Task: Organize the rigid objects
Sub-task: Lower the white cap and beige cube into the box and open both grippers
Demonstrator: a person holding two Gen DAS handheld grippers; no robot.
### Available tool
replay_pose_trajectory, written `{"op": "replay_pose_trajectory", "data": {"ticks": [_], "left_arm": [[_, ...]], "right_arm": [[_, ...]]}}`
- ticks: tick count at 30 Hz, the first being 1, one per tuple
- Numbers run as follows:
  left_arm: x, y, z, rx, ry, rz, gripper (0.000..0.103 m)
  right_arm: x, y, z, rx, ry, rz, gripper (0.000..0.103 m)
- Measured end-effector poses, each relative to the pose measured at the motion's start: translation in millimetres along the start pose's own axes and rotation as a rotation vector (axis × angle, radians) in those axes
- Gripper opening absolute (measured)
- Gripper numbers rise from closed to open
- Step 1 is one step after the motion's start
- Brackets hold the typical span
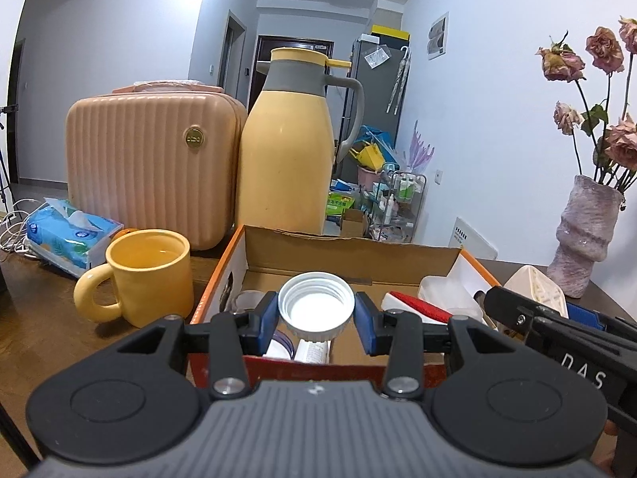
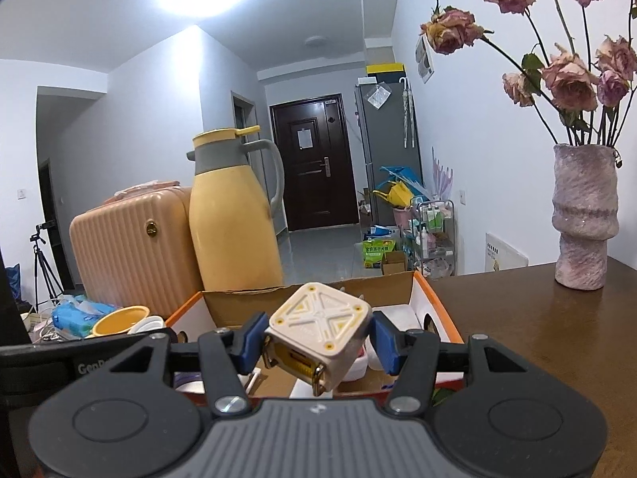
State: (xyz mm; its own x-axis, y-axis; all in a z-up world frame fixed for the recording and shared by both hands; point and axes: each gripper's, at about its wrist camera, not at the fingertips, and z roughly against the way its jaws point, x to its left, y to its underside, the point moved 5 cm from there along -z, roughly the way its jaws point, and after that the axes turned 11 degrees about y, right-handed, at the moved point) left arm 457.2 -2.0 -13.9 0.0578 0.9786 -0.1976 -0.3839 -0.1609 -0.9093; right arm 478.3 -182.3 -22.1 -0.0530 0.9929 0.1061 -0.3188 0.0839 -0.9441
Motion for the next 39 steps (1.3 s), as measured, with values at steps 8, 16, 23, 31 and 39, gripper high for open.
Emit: {"op": "replay_pose_trajectory", "data": {"ticks": [8,16,23,31,39], "left_arm": [[2,-5,-22,0.008,-0.015,-0.017,0.041],[8,-9,-44,0.026,-0.029,-0.035,0.041],[15,-12,-60,0.038,-0.037,-0.037,0.041],[21,-14,-75,0.053,-0.051,-0.041,0.041],[25,-13,-86,0.076,-0.037,-0.063,0.044]], "right_arm": [[-8,-7,-22,0.008,0.016,0.004,0.055],[-12,-11,-44,0.037,0.03,0.04,0.055],[-11,-12,-63,0.06,0.026,0.064,0.055],[-7,-11,-85,0.101,0.01,0.081,0.055],[-6,-7,-95,0.134,-0.002,0.097,0.054]]}}
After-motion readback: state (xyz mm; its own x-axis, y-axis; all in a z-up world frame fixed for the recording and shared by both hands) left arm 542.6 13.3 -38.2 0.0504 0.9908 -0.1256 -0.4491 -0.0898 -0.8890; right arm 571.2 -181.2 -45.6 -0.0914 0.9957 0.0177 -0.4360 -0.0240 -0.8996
